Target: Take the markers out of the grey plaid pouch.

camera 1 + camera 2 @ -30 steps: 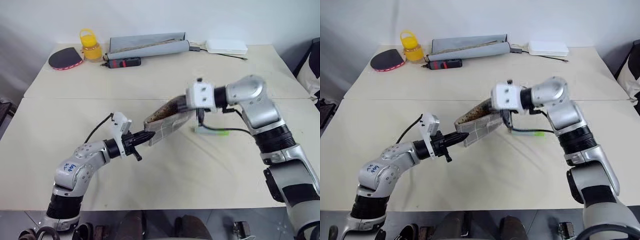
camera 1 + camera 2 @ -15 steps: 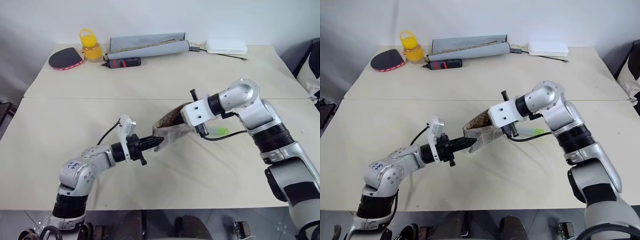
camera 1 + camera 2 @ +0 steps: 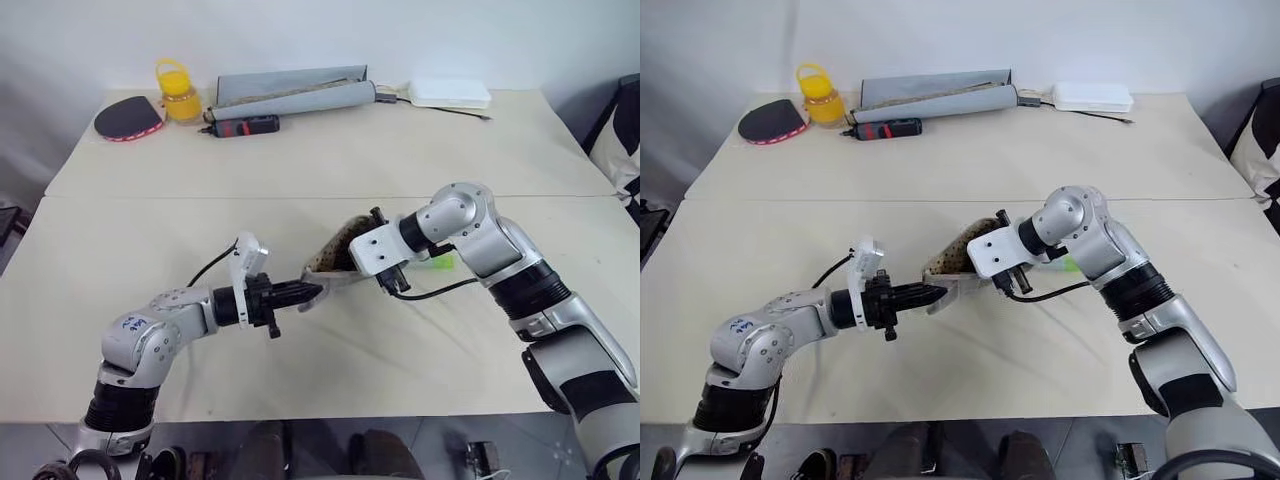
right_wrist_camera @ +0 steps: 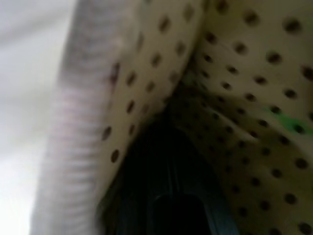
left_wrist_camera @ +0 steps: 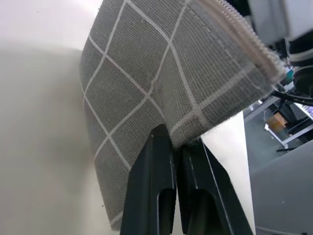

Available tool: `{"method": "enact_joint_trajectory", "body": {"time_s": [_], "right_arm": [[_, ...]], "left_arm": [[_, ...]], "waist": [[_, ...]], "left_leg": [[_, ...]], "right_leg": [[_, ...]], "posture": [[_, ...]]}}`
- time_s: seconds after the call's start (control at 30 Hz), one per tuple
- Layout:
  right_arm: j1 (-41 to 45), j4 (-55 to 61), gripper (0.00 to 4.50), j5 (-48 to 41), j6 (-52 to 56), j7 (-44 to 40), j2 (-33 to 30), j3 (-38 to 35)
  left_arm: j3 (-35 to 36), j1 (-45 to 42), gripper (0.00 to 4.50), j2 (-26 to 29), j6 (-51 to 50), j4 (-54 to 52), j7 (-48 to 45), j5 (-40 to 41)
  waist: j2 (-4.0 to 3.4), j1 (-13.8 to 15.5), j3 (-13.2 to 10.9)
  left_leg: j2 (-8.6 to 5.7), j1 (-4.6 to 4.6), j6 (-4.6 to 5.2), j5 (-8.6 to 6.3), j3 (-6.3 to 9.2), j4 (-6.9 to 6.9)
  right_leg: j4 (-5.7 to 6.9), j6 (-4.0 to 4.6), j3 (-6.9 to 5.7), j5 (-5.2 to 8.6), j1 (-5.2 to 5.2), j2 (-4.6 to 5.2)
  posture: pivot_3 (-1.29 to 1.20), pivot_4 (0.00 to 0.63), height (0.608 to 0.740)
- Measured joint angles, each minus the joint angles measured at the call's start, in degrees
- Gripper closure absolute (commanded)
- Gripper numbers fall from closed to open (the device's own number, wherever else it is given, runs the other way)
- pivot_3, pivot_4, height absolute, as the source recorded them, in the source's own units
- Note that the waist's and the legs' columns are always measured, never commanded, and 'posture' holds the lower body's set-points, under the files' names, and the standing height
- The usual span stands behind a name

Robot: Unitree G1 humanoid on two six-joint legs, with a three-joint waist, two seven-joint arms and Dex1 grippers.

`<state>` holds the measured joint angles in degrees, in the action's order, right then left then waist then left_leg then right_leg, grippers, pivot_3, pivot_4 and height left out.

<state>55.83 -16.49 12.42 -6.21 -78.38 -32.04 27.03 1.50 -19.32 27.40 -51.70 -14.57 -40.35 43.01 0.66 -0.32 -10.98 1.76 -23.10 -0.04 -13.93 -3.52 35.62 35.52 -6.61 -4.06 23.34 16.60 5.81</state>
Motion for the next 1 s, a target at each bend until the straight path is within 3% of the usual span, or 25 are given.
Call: {"method": "enact_joint_trajectory", "body": {"time_s": [0.17,0.33,0.77,0.93,1.0], "right_arm": [[1.1,-1.8,4.45,0.0,1.5,0.6,1.9,0.0],[1.5,-3.6,3.33,0.7,0.9,1.2,2.3,0.1],[1.5,-7.3,3.33,2.6,-1.2,3.8,5.0,0.5],[1.9,-8.6,2.2,2.7,-0.4,4.6,6.4,0.2],[1.9,-8.6,2.2,3.2,-1.2,5.1,6.4,0.2]], "left_arm": [[-0.5,1.6,4.5,-0.7,3.8,3.5,-1.8,-1.5],[-1.4,1.7,4.5,-0.7,6.2,3.9,-2.7,-3.1],[-1.2,2.5,4.5,-1.8,8.0,4.4,-2.6,-4.1],[-0.4,2.7,4.5,-2.7,8.5,4.7,-1.9,-4.3],[-0.1,2.7,4.5,-3.1,8.5,4.8,-1.5,-4.2]], "waist": [[0.0,0.0,0.0],[0.01,0.0,0.0],[0.02,-0.2,0.0],[0.02,-0.4,0.0],[0.02,-0.4,0.0]], "left_leg": [[0.01,0.0,0.0,0.0,0.01,0.01],[0.01,0.01,0.0,0.0,0.0,0.01],[0.02,0.05,0.0,0.0,0.01,0.01],[0.02,0.06,0.0,0.0,0.02,0.01],[0.01,0.06,0.0,0.0,0.02,0.01]], "right_leg": [[0.02,0.0,0.0,0.0,0.01,0.0],[0.03,0.0,0.01,0.0,0.01,0.02],[0.1,0.0,0.0,0.0,0.01,0.02],[0.14,0.0,0.0,0.0,0.0,0.03],[0.14,0.0,-0.01,0.0,0.0,0.05]], "posture": [[0.0,0.15,0.74],[0.0,0.15,0.74],[0.0,0.15,0.74],[0.0,0.15,0.74],[0.0,0.15,0.74]]}}
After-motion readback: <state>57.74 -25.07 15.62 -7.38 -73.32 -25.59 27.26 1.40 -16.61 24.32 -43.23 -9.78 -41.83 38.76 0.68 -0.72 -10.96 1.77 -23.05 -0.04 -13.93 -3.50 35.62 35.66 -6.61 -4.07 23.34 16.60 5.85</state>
